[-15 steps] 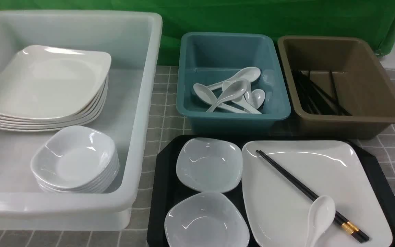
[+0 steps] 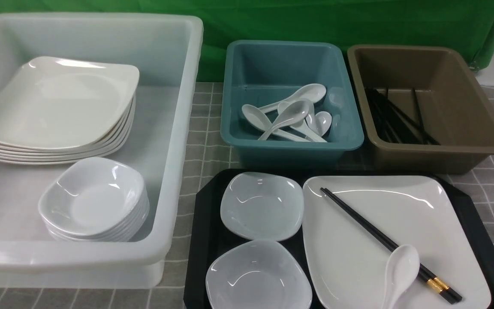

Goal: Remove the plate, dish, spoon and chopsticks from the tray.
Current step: Use the right arm to grab a pair of chopsticks from the plate

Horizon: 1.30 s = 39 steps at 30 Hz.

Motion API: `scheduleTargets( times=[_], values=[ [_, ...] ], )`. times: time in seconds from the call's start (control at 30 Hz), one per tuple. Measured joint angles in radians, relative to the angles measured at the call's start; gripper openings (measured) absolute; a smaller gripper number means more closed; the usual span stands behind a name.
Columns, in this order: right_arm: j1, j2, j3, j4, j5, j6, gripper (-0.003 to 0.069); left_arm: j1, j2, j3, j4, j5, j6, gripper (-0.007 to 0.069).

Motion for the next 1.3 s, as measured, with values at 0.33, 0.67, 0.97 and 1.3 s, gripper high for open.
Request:
scheduleTargets(
  times=[0.33,0.67,0.97,1.3],
  values=[
    [0.0,0.0,0.0,0.0,0.0,0.0,0.0239,0.0,0.0,0.0,0.0,0.0,0.0,0.0006],
    [0.0,0.0,0.0,0.0,0.0,0.0,0.0239,0.0,0.0,0.0,0.002,0.0,0.0,0.0006],
    [0.0,0.0,0.0,0.0,0.0,0.0,0.0239,0.0,0.0,0.0,0.033,0.0,0.0,0.0006],
    [0.0,0.0,0.0,0.0,0.0,0.0,0.0239,0.0,0.0,0.0,-0.351,-0.15,-0.076,0.0006]
  ],
)
